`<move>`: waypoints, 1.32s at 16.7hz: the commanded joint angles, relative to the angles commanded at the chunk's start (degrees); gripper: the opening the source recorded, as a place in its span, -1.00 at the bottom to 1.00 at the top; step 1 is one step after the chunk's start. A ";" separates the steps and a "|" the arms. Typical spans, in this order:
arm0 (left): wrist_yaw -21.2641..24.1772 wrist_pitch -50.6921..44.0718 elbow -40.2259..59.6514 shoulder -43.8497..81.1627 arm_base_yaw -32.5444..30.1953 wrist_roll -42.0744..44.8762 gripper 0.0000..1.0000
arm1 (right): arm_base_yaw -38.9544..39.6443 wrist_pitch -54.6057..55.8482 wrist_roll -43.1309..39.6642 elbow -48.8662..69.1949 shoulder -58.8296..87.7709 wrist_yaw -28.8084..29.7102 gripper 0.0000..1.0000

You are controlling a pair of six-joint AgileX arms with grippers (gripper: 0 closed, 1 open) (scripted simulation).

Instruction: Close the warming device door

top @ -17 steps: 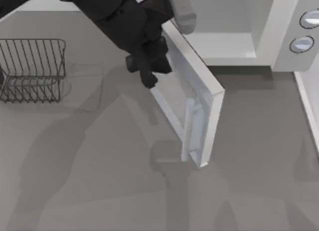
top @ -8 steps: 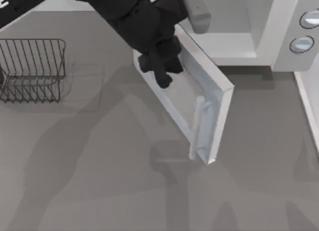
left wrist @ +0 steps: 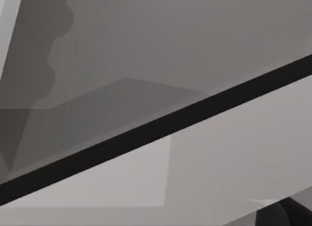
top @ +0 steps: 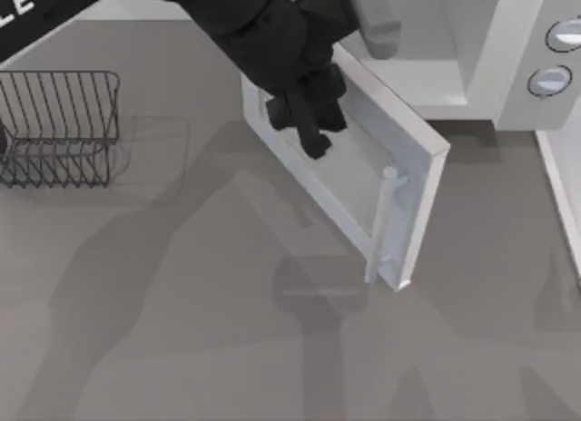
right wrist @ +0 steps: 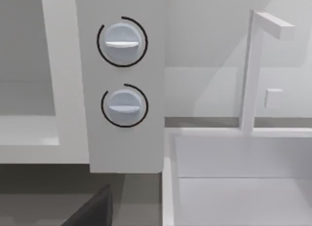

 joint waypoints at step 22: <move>-1.38 -0.48 5.77 4.04 -3.55 -3.85 -1.00 | 0.00 0.00 0.00 0.00 0.00 0.00 1.00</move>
